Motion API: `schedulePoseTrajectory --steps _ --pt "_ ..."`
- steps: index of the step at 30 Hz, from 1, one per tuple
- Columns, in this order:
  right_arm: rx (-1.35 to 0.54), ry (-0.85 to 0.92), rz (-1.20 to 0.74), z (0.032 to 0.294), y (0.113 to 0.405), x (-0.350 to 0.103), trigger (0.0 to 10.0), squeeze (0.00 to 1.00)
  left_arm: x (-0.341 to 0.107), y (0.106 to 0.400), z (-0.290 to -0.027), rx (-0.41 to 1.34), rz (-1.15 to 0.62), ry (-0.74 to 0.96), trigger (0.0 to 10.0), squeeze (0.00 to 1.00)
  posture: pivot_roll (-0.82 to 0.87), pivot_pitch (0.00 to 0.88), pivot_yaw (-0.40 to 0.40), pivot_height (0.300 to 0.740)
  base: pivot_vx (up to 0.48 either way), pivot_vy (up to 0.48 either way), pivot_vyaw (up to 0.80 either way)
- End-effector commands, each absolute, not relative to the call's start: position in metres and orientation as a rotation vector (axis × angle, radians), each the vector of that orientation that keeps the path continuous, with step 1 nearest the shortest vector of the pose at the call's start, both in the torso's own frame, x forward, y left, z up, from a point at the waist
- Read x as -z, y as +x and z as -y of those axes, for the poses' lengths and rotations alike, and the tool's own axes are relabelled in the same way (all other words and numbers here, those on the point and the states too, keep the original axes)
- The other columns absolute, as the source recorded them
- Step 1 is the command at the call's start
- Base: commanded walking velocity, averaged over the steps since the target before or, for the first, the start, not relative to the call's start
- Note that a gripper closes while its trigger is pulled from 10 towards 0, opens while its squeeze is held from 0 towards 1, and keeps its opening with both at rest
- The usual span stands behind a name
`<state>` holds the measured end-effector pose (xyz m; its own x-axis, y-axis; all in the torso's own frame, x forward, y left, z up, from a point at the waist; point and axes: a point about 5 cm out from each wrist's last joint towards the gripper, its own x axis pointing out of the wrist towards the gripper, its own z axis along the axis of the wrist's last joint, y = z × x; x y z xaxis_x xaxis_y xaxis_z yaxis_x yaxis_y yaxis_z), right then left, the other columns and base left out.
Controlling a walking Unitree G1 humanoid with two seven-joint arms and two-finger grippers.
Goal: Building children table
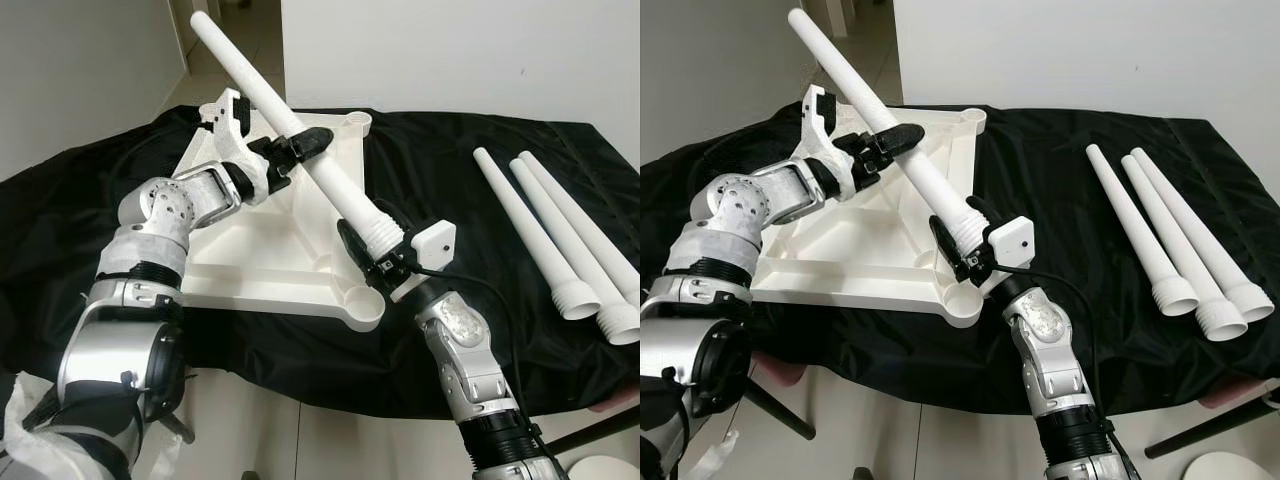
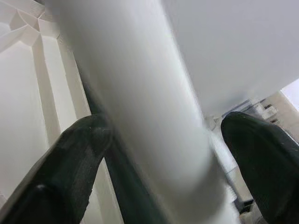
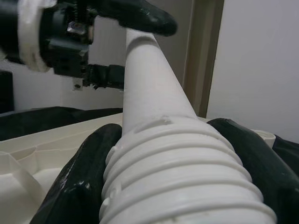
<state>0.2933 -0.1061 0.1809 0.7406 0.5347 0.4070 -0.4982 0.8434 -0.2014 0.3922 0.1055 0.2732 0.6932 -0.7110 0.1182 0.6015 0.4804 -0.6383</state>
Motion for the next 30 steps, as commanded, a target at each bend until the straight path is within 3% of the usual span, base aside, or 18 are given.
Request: schedulePoseTrajectory --steps 1,2,3,20,21,22,29,30 --pt "-0.587 -0.092 0.465 0.101 0.29 -0.175 10.0 0.0 -0.297 0.386 -0.108 1.059 -0.023 -0.785 10.0 0.0 0.0 0.018 0.056 0.74 0.0 0.0 0.0" --pt "-0.587 -0.092 0.465 0.101 0.29 -0.175 10.0 0.0 -0.297 0.386 -0.108 1.059 -0.023 -0.785 10.0 0.0 0.0 0.018 0.056 0.74 0.0 0.0 0.0" --pt "-0.6 -0.088 0.455 0.099 0.288 -0.172 10.0 0.0 -0.305 0.391 -0.114 1.004 -0.002 -0.852 0.0 0.0 0.01 0.025 0.056 0.74 0.0 0.0 0.0" --pt "-0.601 -0.048 0.428 0.101 0.292 -0.168 10.0 0.0 -0.312 0.398 -0.121 0.988 0.03 -0.944 0.0 0.0 0.01 0.029 0.053 0.74 0.0 0.0 0.0" --pt "-0.586 -0.048 0.43 0.103 0.293 -0.169 10.0 1.0 -0.311 0.399 -0.121 0.973 0.018 -0.945 0.0 0.0 0.01 0.03 0.052 0.74 0.0 0.0 0.0" --pt "-0.591 -0.029 0.435 0.103 0.293 -0.17 10.0 1.0 -0.31 0.4 -0.122 0.959 0.008 -0.948 10.0 0.0 0.01 0.03 0.052 0.74 0.0 0.0 0.0" --pt "-0.517 0.056 0.423 0.112 0.295 -0.172 10.0 1.0 -0.313 0.405 -0.134 0.869 0.054 -0.962 10.0 0.0 0.01 0.031 0.041 0.74 0.0 0.0 0.0" --pt "-0.494 0.052 0.401 0.115 0.297 -0.171 10.0 0.57 -0.315 0.406 -0.137 0.853 0.082 -0.907 10.0 0.0 0.01 0.029 0.037 0.74 0.0 0.0 0.0"
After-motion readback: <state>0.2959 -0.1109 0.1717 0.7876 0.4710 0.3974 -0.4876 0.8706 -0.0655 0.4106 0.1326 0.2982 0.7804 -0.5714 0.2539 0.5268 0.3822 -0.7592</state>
